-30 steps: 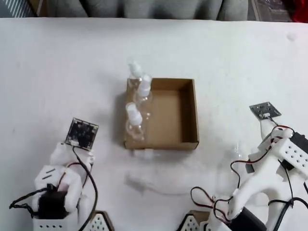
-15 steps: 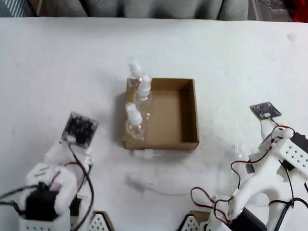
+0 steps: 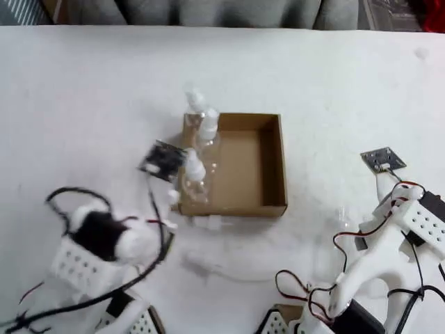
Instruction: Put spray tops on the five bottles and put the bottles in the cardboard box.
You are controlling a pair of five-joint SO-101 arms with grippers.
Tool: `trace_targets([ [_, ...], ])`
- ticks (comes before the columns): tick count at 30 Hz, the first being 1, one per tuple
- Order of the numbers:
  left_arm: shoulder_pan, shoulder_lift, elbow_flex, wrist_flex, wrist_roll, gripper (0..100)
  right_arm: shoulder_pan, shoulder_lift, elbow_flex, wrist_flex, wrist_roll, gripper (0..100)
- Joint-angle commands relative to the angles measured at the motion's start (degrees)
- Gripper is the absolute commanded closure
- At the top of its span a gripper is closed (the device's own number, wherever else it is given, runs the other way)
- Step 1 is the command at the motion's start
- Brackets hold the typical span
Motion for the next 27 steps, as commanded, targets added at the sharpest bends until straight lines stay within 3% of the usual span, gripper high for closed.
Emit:
trace_targets([
  [1, 10.59, 6.46, -3.16, 0.26, 5.89, 97, -0.84, -1.8, -2.2, 0.4, -0.26, 98.2],
  [6, 19.3, 10.95, -2.02, -1.93, 6.86, 97, -0.84, -1.8, -2.2, 0.31, -0.26, 98.3],
  [11, 24.92, 11.38, 5.27, -12.75, 8.79, 93, -0.84, -1.8, -2.2, 0.31, -0.26, 98.3],
  [14, 24.75, 11.38, 7.47, -15.03, 13.19, 78, -0.84, -1.8, -2.2, 0.31, -0.18, 98.3],
  [18, 24.66, 11.74, 9.49, -14.95, 13.45, 60, -0.84, -1.8, -2.2, 0.31, -0.18, 98.3],
  [27, 15.6, 11.82, 15.47, -21.45, 12.4, 60, -0.84, -1.8, -2.2, 0.48, 3.25, 98.3],
])
